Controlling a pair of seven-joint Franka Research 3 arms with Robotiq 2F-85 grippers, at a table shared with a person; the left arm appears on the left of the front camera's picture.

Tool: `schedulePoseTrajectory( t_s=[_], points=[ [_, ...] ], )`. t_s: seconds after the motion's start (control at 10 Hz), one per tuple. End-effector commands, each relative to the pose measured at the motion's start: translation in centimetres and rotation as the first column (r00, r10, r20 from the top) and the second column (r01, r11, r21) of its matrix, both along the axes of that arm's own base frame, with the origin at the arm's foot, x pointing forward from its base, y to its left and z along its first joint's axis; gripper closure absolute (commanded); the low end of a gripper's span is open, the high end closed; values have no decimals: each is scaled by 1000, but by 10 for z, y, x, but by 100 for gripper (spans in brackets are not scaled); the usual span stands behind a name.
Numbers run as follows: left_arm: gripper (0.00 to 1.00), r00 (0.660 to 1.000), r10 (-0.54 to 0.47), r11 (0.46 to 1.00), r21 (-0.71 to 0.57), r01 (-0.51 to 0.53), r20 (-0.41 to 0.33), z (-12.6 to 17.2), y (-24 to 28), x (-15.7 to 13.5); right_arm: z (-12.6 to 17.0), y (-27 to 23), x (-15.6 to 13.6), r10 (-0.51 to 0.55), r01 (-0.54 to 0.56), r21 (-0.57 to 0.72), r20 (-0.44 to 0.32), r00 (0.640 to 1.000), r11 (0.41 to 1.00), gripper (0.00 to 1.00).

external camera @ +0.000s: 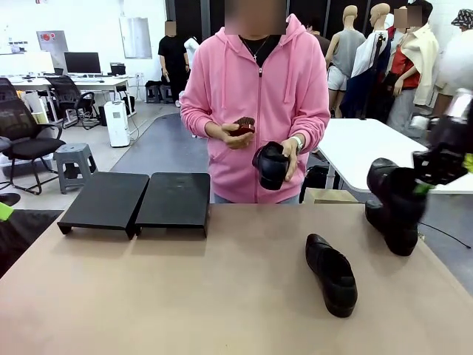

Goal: Organize the shoes by placing them on the stand.
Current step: Pick up one Shoe and place it in the middle of the table.

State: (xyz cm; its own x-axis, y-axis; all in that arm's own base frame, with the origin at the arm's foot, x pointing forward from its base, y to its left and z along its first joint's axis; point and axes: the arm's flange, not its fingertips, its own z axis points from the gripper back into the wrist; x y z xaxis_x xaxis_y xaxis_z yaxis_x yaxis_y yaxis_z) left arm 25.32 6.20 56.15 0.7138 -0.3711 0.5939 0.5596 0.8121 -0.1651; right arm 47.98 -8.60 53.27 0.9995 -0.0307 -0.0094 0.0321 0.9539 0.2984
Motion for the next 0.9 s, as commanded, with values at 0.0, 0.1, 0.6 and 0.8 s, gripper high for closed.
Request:
schedulePoseTrajectory(
  t_s=[0.0,0.1,0.6,0.8],
  points=[
    [0,1000,-11,1000,-12,11,3,0,1,0,-5,-13,-72,50,-52,18,65,997,999,100],
    [0,1000,-11,1000,-12,11,3,0,1,0,-14,-22,-94,11,-13,28,92,996,1000,100],
    [0,1000,-11,1000,-12,11,3,0,1,0,-15,-23,-100,14,-17,43,60,998,999,100],
    [0,1000,-11,1000,-12,11,3,0,1,0,2,43,-81,72,-96,139,169,983,986,100]
  ],
)
